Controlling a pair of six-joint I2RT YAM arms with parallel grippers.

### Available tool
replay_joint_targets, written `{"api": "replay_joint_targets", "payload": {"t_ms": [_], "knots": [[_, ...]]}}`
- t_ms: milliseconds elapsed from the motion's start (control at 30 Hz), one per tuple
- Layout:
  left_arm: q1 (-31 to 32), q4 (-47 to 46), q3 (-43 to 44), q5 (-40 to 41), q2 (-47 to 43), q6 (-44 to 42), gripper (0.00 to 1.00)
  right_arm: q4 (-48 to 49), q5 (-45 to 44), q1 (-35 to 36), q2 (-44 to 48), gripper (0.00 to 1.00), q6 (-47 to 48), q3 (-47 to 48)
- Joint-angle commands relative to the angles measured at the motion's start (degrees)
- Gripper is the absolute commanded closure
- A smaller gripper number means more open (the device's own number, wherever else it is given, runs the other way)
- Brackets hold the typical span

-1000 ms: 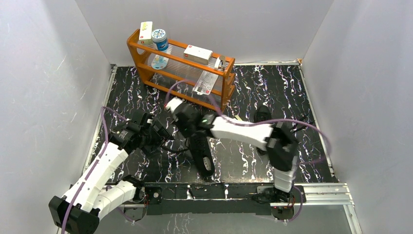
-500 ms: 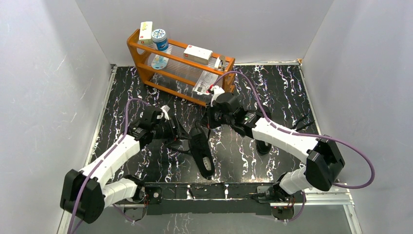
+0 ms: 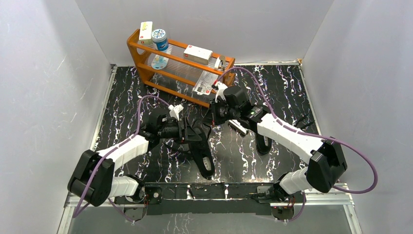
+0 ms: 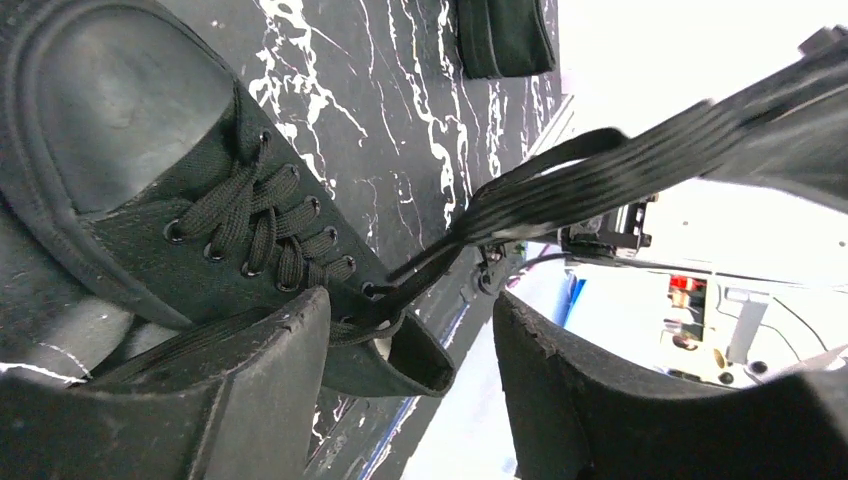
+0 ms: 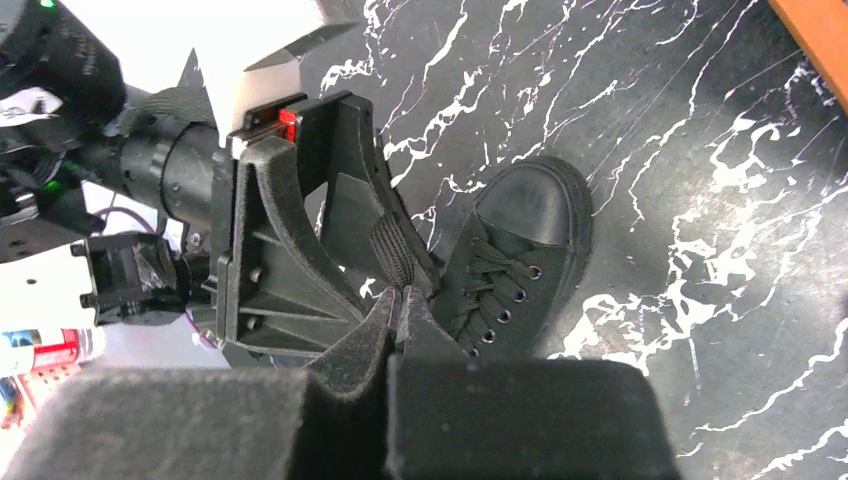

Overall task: Tie the shoes
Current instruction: Cross the shoelace with the shoelace.

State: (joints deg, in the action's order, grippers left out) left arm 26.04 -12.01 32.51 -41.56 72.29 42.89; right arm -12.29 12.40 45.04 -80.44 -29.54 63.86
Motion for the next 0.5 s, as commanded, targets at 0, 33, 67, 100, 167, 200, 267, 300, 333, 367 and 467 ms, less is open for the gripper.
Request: {"api": "replay_joint_targets", "payload": {"t_ms": [0, 33, 67, 100, 167, 200, 267, 300, 333, 367, 467], "knots": [[0.62, -8.71, -2.88, -4.69, -0.34, 3.21, 0.41, -0.29, 9.24, -3.97, 3.1, 1.0, 8.18, 2.08], [0.74, -7.17, -3.24, -3.32, -1.4, 2.42, 0.39, -0.87, 10.3, -5.21, 3.43, 1.0, 10.34, 1.8], [0.8, -5.54, -3.37, -2.06, -2.18, 1.21, 0.37, -1.26, 12.22, -6.23, 3.67, 1.0, 12.23, 1.61], [0.85, -3.67, -3.37, -0.77, -2.54, 0.42, 0.35, -1.41, 15.25, -7.33, 3.64, 1.0, 13.7, 1.44], [0.85, 0.97, -2.21, 0.78, -0.96, -1.31, 0.33, -0.04, 22.13, -8.92, 3.28, 1.0, 15.91, 0.78], [0.85, 2.83, -1.32, 0.61, 0.27, -2.39, 0.33, 1.43, 24.68, -9.36, 3.06, 1.0, 16.11, 0.25], [0.85, 2.62, -0.84, -1.05, 2.0, -2.56, 0.33, 6.69, 28.71, -9.85, 1.87, 1.0, 13.55, -1.33], [0.85, 0.87, -1.21, -1.7, 2.1, -1.81, 0.33, 9.9, 30.61, -9.88, 0.63, 1.0, 11.2, -1.7], [0.85, -1.6, -2.02, -2.01, 1.65, -0.43, 0.33, 12.63, 32.41, -9.84, -0.79, 1.0, 8.92, -1.59], [0.85, -3.42, -2.76, -1.94, 1.07, 0.25, 0.33, 15.6, 33.86, -9.75, -2.38, 1.0, 6.17, -1.27], [0.85, -6.18, -3.92, -2.42, 0.68, 0.29, 0.33, 18.3, 34.79, -9.06, -6.11, 1.0, 2.41, 0.9]]}}
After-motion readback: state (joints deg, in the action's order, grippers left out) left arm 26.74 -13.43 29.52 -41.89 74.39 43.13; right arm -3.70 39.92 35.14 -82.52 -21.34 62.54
